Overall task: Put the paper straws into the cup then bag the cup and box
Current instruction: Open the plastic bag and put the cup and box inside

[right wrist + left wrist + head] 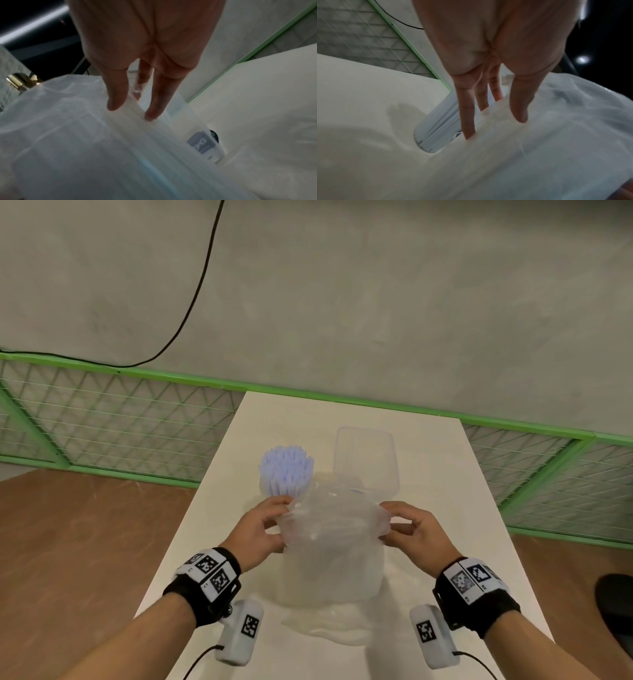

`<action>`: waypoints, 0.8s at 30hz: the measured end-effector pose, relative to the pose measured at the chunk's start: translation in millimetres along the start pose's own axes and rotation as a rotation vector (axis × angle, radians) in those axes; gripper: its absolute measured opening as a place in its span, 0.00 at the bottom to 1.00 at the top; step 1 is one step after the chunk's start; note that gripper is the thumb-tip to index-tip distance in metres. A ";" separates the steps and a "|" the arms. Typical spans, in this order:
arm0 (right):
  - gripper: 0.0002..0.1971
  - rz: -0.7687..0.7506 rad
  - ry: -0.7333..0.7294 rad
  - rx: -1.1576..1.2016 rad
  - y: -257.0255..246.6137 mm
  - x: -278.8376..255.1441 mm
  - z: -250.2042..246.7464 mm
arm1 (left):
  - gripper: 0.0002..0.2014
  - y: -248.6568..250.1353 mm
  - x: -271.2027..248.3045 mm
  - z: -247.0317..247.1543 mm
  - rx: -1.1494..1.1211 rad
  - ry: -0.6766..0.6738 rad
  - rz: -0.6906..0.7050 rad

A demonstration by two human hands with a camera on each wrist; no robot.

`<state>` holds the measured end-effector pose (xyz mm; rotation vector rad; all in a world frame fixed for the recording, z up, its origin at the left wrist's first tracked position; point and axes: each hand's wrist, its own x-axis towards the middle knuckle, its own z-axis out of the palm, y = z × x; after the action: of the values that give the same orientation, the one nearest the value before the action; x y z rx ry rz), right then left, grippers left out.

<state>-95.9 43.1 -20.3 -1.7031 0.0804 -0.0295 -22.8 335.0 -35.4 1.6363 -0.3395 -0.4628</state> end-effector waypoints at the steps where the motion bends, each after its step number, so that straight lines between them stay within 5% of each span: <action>1: 0.16 -0.011 -0.017 -0.040 -0.3 -0.7 0.1 | 0.21 -3.3 0.6 0.2 0.003 0.014 0.018; 6: 0.28 0.025 -0.029 -0.092 -6.7 -7.5 11.1 | 0.35 -24.0 0.7 2.0 0.286 0.066 0.171; 11: 0.12 -0.145 0.080 -0.186 0.5 -11.7 18.1 | 0.10 -11.1 -11.9 10.6 0.310 0.026 0.161; 16: 0.10 -0.125 0.057 -0.105 2.6 -22.0 25.9 | 0.16 -7.9 -17.9 17.0 0.288 0.034 0.219; 20: 0.22 -0.211 0.073 -0.182 13.1 -23.9 24.1 | 0.10 -19.5 -14.7 24.7 0.290 0.122 0.350; 24: 0.26 -0.213 0.039 -0.287 7.9 -27.5 23.7 | 0.18 -31.6 -18.7 31.3 0.417 0.167 0.471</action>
<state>-122.0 67.4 -30.6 -1.9922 -0.0717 -0.2187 -55.8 320.4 -67.4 1.9047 -0.7093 0.1110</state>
